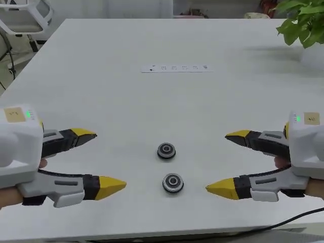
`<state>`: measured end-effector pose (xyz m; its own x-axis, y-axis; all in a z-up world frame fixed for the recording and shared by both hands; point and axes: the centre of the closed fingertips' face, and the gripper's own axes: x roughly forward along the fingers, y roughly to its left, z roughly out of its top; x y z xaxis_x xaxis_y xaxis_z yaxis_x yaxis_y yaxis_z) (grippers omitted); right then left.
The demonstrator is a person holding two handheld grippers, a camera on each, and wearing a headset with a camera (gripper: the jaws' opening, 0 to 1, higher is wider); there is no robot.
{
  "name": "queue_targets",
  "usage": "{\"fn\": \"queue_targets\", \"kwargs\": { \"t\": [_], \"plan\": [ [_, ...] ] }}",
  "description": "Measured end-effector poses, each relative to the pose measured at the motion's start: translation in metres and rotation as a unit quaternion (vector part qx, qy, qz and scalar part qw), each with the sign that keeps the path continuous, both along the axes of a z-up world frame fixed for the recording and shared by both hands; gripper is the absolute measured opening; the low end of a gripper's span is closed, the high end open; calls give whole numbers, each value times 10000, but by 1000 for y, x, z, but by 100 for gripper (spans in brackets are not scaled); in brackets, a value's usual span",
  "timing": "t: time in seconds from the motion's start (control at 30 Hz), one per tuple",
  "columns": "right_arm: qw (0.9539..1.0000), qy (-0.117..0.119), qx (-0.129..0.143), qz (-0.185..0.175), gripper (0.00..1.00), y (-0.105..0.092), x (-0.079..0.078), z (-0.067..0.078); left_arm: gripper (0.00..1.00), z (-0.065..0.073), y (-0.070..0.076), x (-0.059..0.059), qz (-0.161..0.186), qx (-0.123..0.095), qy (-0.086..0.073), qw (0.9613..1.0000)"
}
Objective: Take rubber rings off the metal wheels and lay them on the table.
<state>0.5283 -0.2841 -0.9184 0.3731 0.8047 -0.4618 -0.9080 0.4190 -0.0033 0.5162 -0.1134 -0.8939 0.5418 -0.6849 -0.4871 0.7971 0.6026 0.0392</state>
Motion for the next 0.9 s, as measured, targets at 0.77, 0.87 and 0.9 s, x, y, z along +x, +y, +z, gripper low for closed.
{"fn": "queue_targets", "kwargs": {
  "t": [0.77, 0.87, 0.9],
  "plan": [
    [9999, -139, -11, 83, 76, 4, 11, 8, 70, 8, -7, 10, -148, 27, -95, 9998],
    [9998, -153, -1, 102, 75, 5, 14, 9, 69, 9, -10, 12, -190, 36, -110, 9998],
    [9998, -156, 4, 109, 75, 5, 14, 9, 69, 9, -11, 13, -208, 39, -118, 9997]
  ]
}}
